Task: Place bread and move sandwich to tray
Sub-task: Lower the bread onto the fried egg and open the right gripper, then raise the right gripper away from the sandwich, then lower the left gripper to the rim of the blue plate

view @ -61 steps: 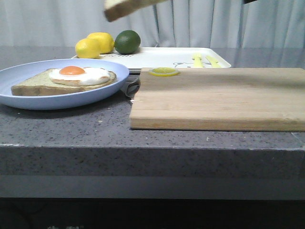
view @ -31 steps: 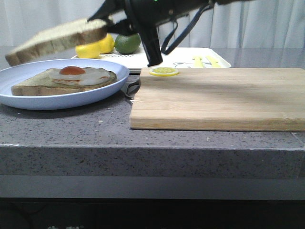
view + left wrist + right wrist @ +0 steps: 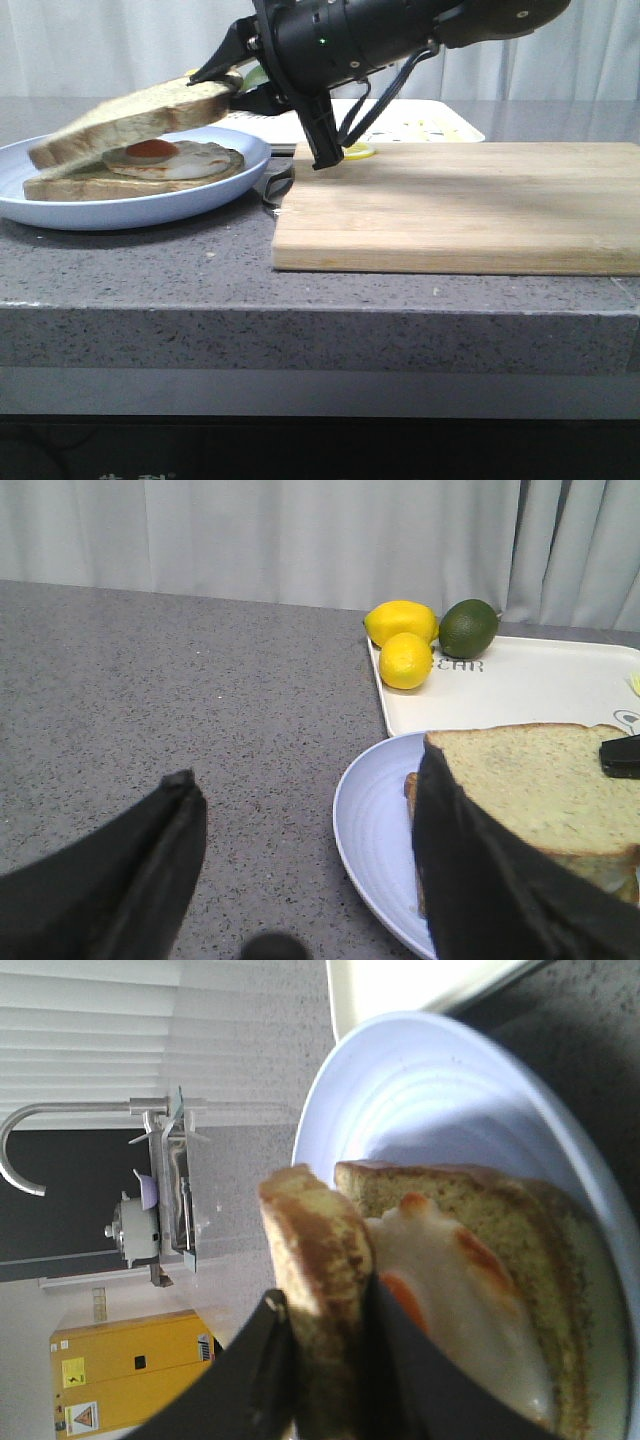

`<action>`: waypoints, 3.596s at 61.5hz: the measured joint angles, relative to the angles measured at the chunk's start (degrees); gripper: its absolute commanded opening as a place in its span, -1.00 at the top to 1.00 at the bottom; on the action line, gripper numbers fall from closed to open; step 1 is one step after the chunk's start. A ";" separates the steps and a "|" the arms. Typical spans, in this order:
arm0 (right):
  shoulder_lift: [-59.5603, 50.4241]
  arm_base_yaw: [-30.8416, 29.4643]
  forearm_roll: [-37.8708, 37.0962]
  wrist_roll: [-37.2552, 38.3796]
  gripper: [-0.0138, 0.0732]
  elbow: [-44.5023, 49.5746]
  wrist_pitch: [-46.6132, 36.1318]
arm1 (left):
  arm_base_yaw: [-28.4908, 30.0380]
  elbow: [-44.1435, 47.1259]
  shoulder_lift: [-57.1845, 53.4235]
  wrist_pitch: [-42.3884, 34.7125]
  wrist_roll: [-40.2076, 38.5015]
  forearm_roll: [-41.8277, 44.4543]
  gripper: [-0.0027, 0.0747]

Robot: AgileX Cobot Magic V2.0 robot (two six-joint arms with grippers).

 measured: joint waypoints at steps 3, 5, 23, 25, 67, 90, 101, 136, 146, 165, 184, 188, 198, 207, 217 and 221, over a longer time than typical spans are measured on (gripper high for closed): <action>0.00 0.00 0.00 0.00 0.09 0.00 0.27 | 0.00 0.00 0.00 0.00 0.00 0.00 -0.20; 0.00 0.00 0.00 0.00 0.07 0.00 0.50 | 0.00 0.00 0.00 0.00 0.00 0.00 -0.20; 0.00 0.00 -0.12 0.00 0.04 0.00 2.72 | 0.00 0.00 0.00 0.00 0.00 0.00 -0.20; 0.00 -0.13 -0.27 0.00 0.04 0.00 3.41 | 0.00 0.00 0.00 0.00 0.00 0.00 -0.20; -9.84 -12.30 -23.80 6.80 0.14 0.32 16.94 | 0.00 0.00 0.00 0.00 0.00 0.00 -0.20; -31.45 -21.54 -50.02 6.92 0.84 -1.25 23.87 | 0.00 0.00 0.00 0.00 0.00 0.00 -0.20; -39.70 -23.60 -69.39 11.06 0.82 -1.25 25.39 | 0.00 0.00 0.00 0.00 0.00 0.00 -0.20; -69.34 -23.98 -102.77 33.08 0.82 21.80 14.78 | 0.00 0.00 0.00 0.00 0.00 0.00 -0.20; -83.78 -23.98 -100.82 33.10 0.82 35.13 6.09 | 0.00 0.00 0.00 0.00 0.00 0.00 -0.20; -105.39 -23.98 -100.55 33.20 0.82 50.75 -2.07 | 0.00 0.00 0.00 0.00 0.00 0.00 -0.20; -106.84 -23.98 -100.46 33.20 0.82 52.65 -1.79 | 0.00 -0.14 0.29 0.40 0.00 -0.33 -0.20; -106.84 -23.98 -100.46 33.20 0.82 52.65 -1.68 | 0.00 -1.16 2.03 1.95 0.00 -0.33 -0.20; -106.91 -23.98 -100.46 33.31 0.82 52.65 1.24 | 0.00 -7.56 12.10 8.07 0.00 -1.12 -0.20; -106.91 -23.98 -100.46 33.31 0.82 52.65 5.13 | 0.00 -14.76 24.05 15.83 0.00 -2.64 -0.20; -106.91 -23.98 -100.46 33.31 0.82 52.65 8.57 | 0.00 -22.44 36.92 23.39 0.00 -3.02 -0.20; -106.91 -23.98 -100.46 33.31 0.82 52.65 9.70 | 0.00 -24.94 41.53 24.84 0.00 -3.02 -0.20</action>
